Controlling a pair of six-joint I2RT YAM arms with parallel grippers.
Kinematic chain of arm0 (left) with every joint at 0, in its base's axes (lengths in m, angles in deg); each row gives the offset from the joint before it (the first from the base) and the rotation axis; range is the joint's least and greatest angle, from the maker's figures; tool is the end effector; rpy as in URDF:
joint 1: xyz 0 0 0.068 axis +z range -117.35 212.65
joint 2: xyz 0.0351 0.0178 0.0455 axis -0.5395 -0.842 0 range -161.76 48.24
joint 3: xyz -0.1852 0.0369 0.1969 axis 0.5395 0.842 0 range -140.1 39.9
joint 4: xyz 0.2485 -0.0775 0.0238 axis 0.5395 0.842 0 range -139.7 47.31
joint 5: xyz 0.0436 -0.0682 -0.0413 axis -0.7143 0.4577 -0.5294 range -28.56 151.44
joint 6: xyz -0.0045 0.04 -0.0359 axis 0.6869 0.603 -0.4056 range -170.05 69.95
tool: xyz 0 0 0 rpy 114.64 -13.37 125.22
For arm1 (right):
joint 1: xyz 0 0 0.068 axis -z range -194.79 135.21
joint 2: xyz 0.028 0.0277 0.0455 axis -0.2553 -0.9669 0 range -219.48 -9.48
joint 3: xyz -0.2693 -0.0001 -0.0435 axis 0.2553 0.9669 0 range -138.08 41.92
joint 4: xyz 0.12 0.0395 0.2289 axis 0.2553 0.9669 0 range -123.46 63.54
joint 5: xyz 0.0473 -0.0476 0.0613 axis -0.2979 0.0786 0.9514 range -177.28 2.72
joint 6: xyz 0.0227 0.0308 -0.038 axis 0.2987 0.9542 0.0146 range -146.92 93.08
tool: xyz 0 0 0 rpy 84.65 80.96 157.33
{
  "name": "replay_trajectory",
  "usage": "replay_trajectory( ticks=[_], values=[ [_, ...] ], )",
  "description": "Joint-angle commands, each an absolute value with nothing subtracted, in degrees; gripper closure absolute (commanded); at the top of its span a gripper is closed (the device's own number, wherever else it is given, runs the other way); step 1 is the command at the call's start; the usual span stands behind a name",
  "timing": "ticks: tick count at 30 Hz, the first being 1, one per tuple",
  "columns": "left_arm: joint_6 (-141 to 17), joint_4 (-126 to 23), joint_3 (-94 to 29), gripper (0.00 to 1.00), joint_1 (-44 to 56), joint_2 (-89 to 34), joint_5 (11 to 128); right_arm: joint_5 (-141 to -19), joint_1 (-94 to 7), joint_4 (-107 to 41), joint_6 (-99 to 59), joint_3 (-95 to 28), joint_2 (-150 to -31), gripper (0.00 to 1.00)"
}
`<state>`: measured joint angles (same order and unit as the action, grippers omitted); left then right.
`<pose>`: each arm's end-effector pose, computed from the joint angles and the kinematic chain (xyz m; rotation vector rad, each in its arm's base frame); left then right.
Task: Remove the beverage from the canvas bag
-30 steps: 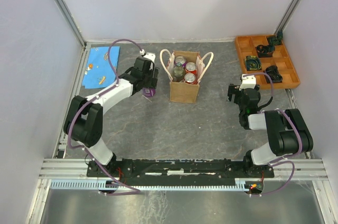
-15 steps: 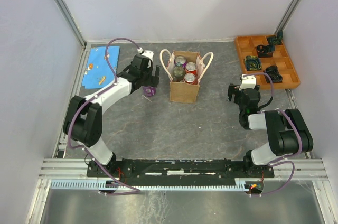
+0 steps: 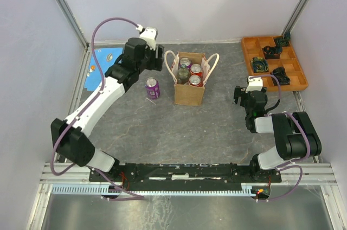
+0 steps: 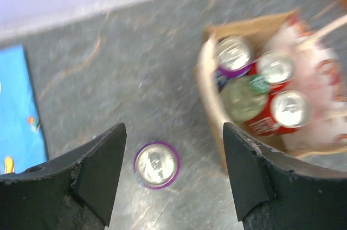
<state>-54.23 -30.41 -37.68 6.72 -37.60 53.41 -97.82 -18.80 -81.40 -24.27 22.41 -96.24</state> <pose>0.3157 -0.1480 0.3504 0.3010 2.0292 -0.1838 0.2578 0.0115 0.1383 0.1019 1.9003 -0.0966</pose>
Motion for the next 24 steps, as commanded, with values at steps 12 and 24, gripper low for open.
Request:
replay_trajectory(
  ticks=[12,24],
  values=[
    [-44.6,-30.5,-53.7,0.26,-5.5,-48.2,72.6,-97.6,-18.5,-82.9,-25.1,20.7,-96.3,0.01],
    [-45.6,-32.2,-51.5,0.18,-5.8,-57.2,72.9,-97.6,-18.6,-82.9,-25.1,20.7,-96.3,0.01]
  ],
)
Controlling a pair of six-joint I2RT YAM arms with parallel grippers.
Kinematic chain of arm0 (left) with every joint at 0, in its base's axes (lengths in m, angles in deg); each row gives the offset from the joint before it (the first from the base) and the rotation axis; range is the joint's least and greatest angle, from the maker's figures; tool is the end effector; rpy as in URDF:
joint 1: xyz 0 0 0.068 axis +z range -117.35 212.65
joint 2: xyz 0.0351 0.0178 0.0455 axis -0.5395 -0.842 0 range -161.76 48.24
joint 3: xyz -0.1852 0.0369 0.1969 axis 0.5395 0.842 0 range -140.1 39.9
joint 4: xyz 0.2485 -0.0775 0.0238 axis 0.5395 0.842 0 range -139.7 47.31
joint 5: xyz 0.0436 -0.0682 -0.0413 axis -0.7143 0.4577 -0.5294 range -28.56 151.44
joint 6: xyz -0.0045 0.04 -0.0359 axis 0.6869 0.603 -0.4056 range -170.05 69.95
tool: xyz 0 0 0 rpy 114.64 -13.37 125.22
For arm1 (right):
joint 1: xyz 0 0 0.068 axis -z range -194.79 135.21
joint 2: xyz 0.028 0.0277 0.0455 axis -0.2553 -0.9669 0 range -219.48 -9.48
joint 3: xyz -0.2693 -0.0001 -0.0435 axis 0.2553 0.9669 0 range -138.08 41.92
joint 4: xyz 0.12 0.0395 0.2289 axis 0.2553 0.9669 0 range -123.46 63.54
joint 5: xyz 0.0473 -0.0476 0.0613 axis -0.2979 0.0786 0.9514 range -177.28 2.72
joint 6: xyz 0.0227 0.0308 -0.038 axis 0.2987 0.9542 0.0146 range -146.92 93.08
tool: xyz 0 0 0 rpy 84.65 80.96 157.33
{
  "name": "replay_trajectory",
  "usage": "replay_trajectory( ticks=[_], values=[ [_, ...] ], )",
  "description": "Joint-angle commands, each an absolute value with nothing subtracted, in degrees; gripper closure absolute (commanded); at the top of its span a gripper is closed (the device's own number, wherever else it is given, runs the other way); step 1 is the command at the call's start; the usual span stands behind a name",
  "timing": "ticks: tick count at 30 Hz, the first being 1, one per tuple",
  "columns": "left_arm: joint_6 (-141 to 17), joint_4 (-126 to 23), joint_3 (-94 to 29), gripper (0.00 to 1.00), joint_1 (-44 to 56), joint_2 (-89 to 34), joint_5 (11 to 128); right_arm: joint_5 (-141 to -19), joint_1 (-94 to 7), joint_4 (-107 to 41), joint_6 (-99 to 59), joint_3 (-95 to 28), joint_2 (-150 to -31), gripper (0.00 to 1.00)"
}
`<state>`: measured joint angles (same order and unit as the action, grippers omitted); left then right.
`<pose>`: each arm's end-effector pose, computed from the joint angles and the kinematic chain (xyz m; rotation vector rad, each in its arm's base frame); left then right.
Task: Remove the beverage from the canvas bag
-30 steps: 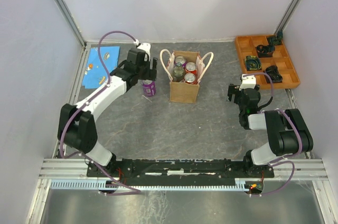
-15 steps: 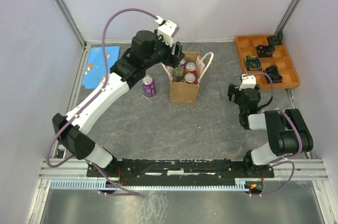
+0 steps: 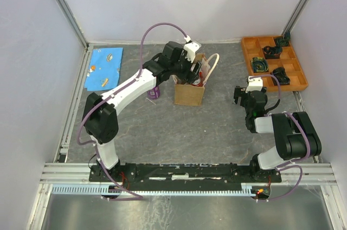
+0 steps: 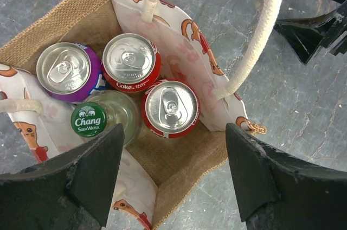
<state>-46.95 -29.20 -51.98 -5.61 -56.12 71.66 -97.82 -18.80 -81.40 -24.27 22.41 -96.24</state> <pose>0.3329 -0.2706 0.3155 0.8705 2.0059 -0.5446 0.2578 0.0115 0.1383 0.1019 1.9003 -0.0966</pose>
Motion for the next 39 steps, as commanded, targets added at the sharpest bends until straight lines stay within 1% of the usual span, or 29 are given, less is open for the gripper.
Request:
replay_trajectory(
  ticks=[1,5,17,23,28,32,39],
  values=[
    [-45.7,-32.4,-51.2,0.17,-5.8,-57.8,72.8,-97.6,-18.6,-82.9,-25.1,20.7,-96.3,0.01],
    [-45.5,-32.9,-51.2,0.13,-6.0,-59.9,73.0,-97.6,-18.6,-82.9,-25.1,20.8,-96.3,0.01],
    [-44.8,-35.0,-50.8,0.11,-6.1,-64.2,72.1,-97.6,-18.5,-82.9,-25.1,20.7,-96.3,0.01],
    [-45.1,-35.0,-51.2,0.06,-6.0,-66.7,71.7,-97.6,-18.5,-82.9,-25.1,20.7,-96.2,0.01],
    [-45.2,-35.0,-51.6,0.05,-6.0,-68.6,70.5,-97.6,-18.6,-82.9,-25.1,20.7,-96.3,0.01],
    [-44.7,-34.7,-52.2,0.05,-6.0,-69.7,69.9,-97.6,-18.6,-82.9,-25.0,20.7,-96.3,0.01],
    [-44.2,-33.5,-53.9,0.11,-6.0,-72.5,69.5,-97.6,-18.6,-82.9,-25.1,20.7,-96.3,0.01]
  ],
)
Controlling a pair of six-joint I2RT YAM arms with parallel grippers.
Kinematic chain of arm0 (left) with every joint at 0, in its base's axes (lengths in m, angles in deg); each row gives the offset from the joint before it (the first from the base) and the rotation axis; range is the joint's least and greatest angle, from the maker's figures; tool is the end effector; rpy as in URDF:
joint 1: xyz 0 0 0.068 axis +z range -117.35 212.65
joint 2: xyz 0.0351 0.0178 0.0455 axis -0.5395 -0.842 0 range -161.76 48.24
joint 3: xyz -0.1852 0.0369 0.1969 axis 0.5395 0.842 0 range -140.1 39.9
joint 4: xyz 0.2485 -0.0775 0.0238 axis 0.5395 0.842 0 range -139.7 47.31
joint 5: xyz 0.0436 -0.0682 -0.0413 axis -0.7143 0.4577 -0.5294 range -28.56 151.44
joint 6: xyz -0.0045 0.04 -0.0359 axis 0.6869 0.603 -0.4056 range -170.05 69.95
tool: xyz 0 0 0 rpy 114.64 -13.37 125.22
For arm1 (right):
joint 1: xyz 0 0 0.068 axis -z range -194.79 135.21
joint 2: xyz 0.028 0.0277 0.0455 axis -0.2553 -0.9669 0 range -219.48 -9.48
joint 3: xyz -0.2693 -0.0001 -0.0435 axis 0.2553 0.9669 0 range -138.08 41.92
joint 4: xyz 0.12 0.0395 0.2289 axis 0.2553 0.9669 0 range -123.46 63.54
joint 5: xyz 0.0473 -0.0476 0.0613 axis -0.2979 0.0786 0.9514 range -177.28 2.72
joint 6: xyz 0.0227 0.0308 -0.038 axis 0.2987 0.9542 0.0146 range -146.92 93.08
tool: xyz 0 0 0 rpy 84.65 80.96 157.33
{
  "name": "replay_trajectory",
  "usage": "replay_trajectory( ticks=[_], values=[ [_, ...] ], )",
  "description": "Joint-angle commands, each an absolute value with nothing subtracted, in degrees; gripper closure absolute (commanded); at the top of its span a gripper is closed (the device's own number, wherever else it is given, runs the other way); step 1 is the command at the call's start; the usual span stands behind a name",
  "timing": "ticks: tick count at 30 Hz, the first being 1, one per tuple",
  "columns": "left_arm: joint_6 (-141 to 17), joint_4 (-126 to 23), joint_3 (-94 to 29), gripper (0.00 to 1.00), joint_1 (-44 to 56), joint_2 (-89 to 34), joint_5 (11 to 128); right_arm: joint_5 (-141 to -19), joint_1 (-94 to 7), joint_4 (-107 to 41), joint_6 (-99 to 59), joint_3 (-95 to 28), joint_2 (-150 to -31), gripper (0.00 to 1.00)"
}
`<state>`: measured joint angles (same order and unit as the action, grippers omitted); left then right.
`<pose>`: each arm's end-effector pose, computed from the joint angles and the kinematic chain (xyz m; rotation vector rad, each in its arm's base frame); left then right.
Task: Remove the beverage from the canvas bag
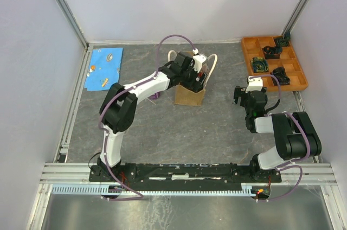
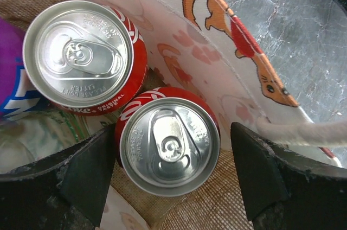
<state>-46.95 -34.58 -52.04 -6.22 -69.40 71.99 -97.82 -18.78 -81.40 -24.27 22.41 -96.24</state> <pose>0.3630 -0.3010 0.2240 0.9241 2.1352 -0.5310 0.2578 0.0114 0.1383 0.1023 1.9003 -0.0969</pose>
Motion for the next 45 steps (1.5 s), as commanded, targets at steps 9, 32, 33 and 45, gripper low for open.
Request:
replay_trajectory(
  ticks=[9,32,33,45],
  values=[
    [-44.0,-35.3,-54.0,0.38,-6.0,-72.9,68.7,-97.6,-18.6,-82.9,-25.1,20.7,-96.3,0.01],
    [-43.2,-30.2,-62.3,0.97,-6.1,-60.5,71.5,-97.6,-18.6,-82.9,-25.1,20.7,-96.3,0.01],
    [-43.5,-30.4,-62.4,0.97,-6.0,-59.6,71.8,-97.6,-18.6,-82.9,-25.1,20.8,-96.3,0.01],
    [-44.6,-26.5,-65.3,0.97,-6.2,-51.3,71.6,-97.6,-18.5,-82.9,-25.1,20.7,-96.2,0.01]
  ],
)
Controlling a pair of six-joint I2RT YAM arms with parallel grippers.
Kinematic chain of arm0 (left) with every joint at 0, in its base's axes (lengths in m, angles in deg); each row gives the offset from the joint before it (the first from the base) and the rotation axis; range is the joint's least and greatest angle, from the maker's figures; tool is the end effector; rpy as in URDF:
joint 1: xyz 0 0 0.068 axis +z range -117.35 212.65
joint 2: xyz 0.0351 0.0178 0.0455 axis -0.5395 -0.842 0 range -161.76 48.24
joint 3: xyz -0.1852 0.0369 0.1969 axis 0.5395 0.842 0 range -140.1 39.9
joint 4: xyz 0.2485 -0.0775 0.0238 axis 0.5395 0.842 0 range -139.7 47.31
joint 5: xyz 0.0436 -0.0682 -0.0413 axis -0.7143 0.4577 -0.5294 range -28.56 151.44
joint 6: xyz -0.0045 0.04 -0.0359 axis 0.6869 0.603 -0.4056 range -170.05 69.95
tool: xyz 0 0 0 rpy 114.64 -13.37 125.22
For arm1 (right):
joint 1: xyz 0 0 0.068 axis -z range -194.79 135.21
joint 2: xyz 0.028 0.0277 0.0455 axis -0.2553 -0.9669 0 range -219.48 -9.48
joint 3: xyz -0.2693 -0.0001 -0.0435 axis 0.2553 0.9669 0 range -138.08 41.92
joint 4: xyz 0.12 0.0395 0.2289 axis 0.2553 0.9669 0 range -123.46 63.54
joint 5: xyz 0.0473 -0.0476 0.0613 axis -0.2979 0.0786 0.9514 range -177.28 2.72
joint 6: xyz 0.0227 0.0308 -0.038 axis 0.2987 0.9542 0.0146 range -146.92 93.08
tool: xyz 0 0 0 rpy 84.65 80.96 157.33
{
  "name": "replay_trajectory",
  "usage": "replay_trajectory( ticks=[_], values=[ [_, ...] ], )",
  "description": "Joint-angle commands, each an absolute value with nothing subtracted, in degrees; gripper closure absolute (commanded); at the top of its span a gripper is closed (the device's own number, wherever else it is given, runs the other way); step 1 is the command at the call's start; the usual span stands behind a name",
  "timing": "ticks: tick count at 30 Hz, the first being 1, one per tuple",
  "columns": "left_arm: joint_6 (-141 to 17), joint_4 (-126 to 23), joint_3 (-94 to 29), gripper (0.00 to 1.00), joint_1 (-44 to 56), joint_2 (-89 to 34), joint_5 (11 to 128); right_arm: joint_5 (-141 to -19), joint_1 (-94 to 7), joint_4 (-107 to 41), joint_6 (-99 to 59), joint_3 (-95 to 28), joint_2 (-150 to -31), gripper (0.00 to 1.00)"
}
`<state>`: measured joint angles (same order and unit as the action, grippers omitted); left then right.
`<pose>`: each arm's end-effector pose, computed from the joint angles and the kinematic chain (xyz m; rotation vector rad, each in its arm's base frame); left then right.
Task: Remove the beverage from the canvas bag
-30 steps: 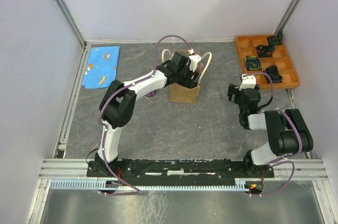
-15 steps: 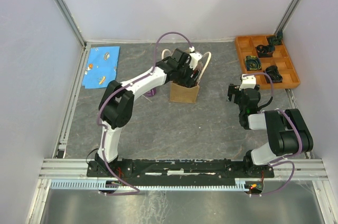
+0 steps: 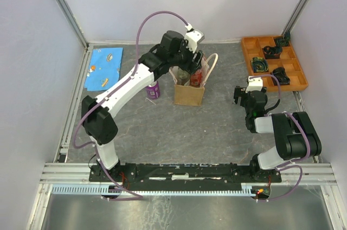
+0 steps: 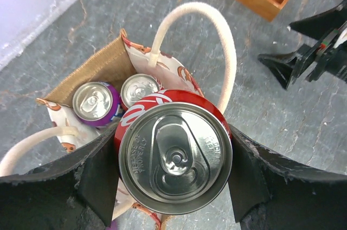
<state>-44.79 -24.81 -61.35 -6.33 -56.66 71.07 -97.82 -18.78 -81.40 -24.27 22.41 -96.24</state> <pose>0.3319 -0.2763 0.3608 0.8891 1.9080 -0.5320 0.2578 0.0114 0.1383 0.1023 1.9003 -0.0969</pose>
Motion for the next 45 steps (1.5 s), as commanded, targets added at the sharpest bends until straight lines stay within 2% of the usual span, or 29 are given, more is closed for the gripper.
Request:
replay_trajectory(
  ticks=[1,7,14,21,28,36,45],
  values=[
    [-44.6,-26.3,-65.1,0.97,-6.3,-50.4,71.0,-97.6,-18.6,-82.9,-25.1,20.8,-96.2,0.01],
    [-44.2,-23.3,-65.2,0.97,-6.3,-43.9,66.0,-97.6,-18.6,-82.9,-25.1,20.7,-96.3,0.01],
    [-43.4,-20.0,-58.5,0.97,-6.4,-33.8,52.4,-97.6,-18.6,-82.8,-25.1,20.7,-96.3,0.01],
    [-49.0,-22.2,-40.2,0.97,-6.2,-24.7,47.7,-97.5,-18.5,-82.8,-25.1,20.7,-96.2,0.01],
    [-53.9,-37.8,-17.8,0.97,-6.1,-16.3,47.6,-97.5,-18.6,-82.8,-25.0,20.7,-96.3,0.01],
    [-55.2,-48.5,-7.0,0.97,-6.1,-16.6,46.2,-97.6,-18.5,-82.9,-25.1,20.7,-96.3,0.01],
    [-58.0,-50.6,-6.7,0.97,-5.2,-24.7,50.0,-97.6,-18.5,-82.8,-25.1,20.7,-96.3,0.01]
  ],
)
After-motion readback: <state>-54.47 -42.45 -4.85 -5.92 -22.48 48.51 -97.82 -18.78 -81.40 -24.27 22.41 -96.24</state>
